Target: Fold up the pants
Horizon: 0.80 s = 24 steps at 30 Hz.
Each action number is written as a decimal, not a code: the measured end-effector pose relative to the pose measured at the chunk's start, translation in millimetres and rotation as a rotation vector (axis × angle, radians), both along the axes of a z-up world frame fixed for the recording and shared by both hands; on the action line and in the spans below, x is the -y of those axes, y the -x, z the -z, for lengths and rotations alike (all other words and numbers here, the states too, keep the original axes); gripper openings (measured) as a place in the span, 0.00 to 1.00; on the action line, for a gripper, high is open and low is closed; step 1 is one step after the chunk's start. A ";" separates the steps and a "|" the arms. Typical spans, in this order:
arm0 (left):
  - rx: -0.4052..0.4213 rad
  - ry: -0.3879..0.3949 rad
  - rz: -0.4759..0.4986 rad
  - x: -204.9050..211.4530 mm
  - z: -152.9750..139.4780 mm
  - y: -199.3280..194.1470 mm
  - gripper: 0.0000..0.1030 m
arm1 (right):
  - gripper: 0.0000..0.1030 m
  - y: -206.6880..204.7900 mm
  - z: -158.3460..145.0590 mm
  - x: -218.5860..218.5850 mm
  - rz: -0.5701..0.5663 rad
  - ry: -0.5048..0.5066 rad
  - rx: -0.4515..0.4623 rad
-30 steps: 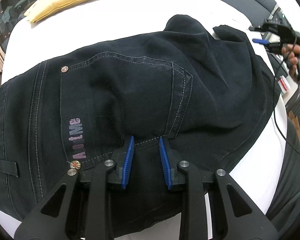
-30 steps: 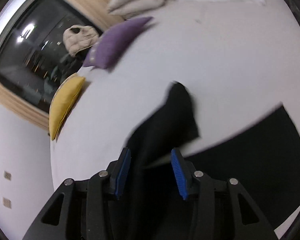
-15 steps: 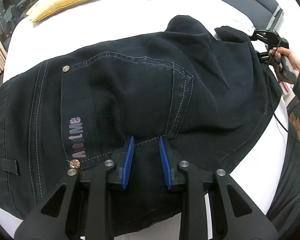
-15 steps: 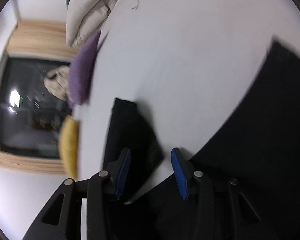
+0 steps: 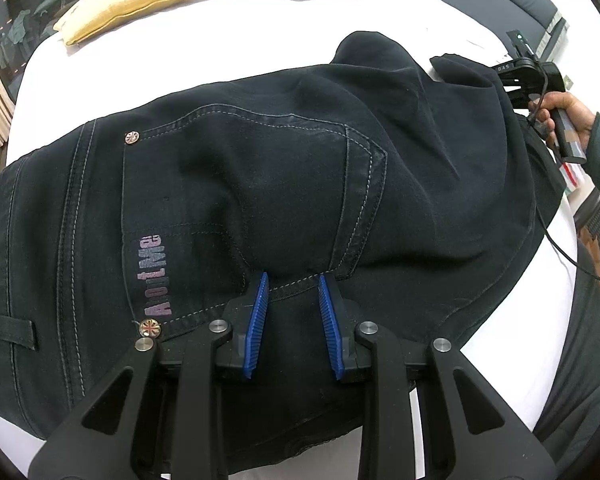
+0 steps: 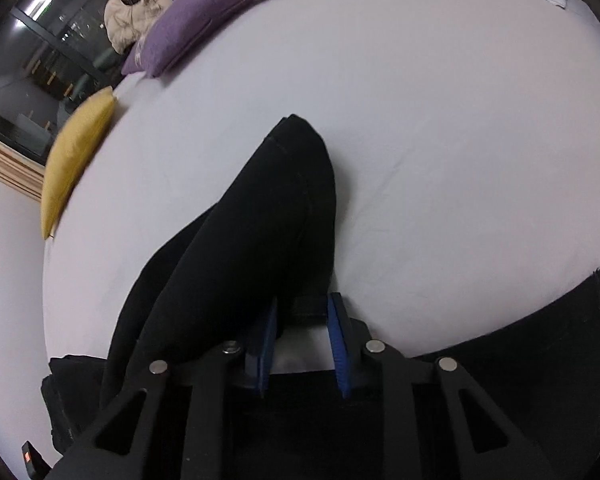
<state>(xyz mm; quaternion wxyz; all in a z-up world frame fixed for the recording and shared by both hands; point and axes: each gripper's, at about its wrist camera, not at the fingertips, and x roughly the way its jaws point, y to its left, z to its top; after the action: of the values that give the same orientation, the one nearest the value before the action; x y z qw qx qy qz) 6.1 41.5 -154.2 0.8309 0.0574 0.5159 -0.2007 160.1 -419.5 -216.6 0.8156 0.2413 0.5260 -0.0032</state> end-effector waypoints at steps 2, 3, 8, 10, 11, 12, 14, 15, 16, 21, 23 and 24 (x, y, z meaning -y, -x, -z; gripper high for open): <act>0.002 -0.001 -0.001 -0.2 0.1 0.6 0.24 | 0.23 0.2 -3.4 1.3 -0.020 0.019 0.005; 0.001 -0.001 -0.001 0.3 0.6 0.7 0.24 | 0.23 3.1 -8.6 2.6 -0.019 0.006 0.021; 0.000 -0.001 0.000 0.4 1.0 0.9 0.24 | 0.22 28.7 -56.6 24.1 0.039 -0.048 0.141; -0.001 -0.002 0.000 0.5 0.8 0.7 0.24 | 0.22 36.2 -75.8 32.5 0.052 -0.057 0.180; -0.002 -0.002 -0.001 0.6 0.8 0.7 0.24 | 0.22 42.1 -91.1 42.5 0.065 -0.073 0.207; -0.004 -0.003 -0.003 0.8 0.8 0.5 0.24 | 0.21 46.0 -102.0 50.3 0.073 -0.084 0.225; -0.005 -0.007 -0.005 1.7 0.8 0.3 0.24 | 0.21 55.1 -117.2 64.5 0.081 -0.114 0.245; -0.006 -0.008 -0.007 2.2 0.8 0.2 0.24 | 0.21 57.8 -126.2 71.5 0.086 -0.129 0.254; -0.007 -0.008 -0.008 2.4 0.7 -0.2 0.24 | 0.21 59.6 -134.9 77.9 0.089 -0.137 0.260; -0.021 -0.008 -0.018 2.8 -0.1 -4.5 0.24 | 0.21 70.5 -171.6 92.5 0.089 -0.169 0.318; -0.028 -0.009 -0.024 3.8 -1.3 -7.1 0.24 | 0.21 63.1 -186.7 83.4 0.072 -0.158 0.341; -0.031 -0.008 -0.028 3.8 -1.9 -8.6 0.24 | 0.21 61.3 -191.3 77.9 0.065 -0.152 0.351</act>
<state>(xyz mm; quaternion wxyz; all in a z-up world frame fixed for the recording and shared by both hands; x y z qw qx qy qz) 14.7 37.7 -152.3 0.8252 0.0503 0.5304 -0.1878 98.8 -497.4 -25.3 0.8736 0.3160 0.3663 0.0524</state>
